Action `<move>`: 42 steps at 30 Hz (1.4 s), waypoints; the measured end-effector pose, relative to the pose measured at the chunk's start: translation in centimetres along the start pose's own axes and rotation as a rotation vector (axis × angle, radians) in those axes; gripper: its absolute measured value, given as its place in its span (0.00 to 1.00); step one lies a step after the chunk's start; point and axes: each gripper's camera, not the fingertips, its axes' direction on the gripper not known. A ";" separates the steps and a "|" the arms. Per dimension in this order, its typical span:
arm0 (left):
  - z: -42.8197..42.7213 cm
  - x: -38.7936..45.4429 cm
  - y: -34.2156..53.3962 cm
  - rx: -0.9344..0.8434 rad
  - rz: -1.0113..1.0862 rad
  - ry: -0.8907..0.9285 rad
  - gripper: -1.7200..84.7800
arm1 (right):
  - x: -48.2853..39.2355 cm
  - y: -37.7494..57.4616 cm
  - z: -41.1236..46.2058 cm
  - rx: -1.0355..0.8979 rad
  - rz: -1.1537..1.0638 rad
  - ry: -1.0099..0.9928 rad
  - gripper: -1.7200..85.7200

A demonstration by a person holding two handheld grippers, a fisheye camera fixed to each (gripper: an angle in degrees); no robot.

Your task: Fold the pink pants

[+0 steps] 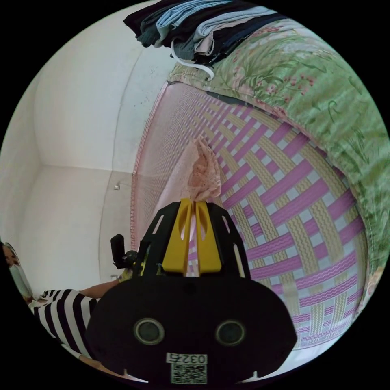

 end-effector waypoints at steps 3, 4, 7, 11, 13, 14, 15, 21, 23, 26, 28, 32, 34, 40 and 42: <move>-0.3 2.2 -0.4 0.006 0.064 -0.077 0.01 | 0.3 0.1 1.7 -0.001 -0.019 0.005 0.01; -1.2 2.3 -0.2 0.035 0.053 -0.071 0.01 | 0.1 0.2 2.4 -0.004 -0.039 0.017 0.01; -4.8 1.6 1.4 0.162 -0.011 0.012 0.01 | -0.8 0.1 4.1 -0.013 -0.094 0.056 0.01; -10.2 0.8 7.5 0.353 -0.101 0.071 0.01 | -4.0 0.2 7.3 -0.035 -0.232 0.120 0.01; -12.2 0.7 11.2 0.432 -0.162 0.064 0.01 | -6.4 0.3 9.0 -0.046 -0.317 0.144 0.01; -13.4 0.7 13.8 0.487 -0.201 0.069 0.01 | -8.4 0.5 10.5 -0.058 -0.383 0.157 0.01; -14.0 0.7 15.2 0.515 -0.219 0.070 0.01 | -9.5 0.6 11.3 -0.066 -0.420 0.163 0.01; -19.1 3.3 26.4 0.760 -0.362 0.048 0.01 | -21.5 6.6 23.3 -0.236 -0.834 0.163 0.01; -20.4 4.8 28.9 0.815 -0.386 0.030 0.01 | -24.1 11.0 29.2 -0.346 -0.938 0.091 0.01; -21.3 6.3 30.8 0.856 -0.411 0.024 0.01 | -24.0 17.2 37.5 -0.507 -1.006 0.058 0.01; -21.5 6.9 31.3 0.860 -0.427 0.030 0.01 | -22.1 20.6 43.1 -0.623 -1.023 0.096 0.01; -22.1 8.5 31.0 0.844 -0.443 0.043 0.01 | -15.7 25.4 53.3 -0.822 -1.019 0.289 0.01; -22.8 9.4 30.6 0.841 -0.439 0.047 0.01 | -14.2 25.7 55.0 -0.839 -0.996 0.315 0.01; -26.8 12.3 28.2 0.862 -0.415 0.045 0.01 | -13.4 23.4 56.8 -0.739 -0.885 0.265 0.01; -28.2 13.2 27.3 0.881 -0.407 0.050 0.01 | -13.8 23.2 58.0 -0.742 -0.911 0.268 0.01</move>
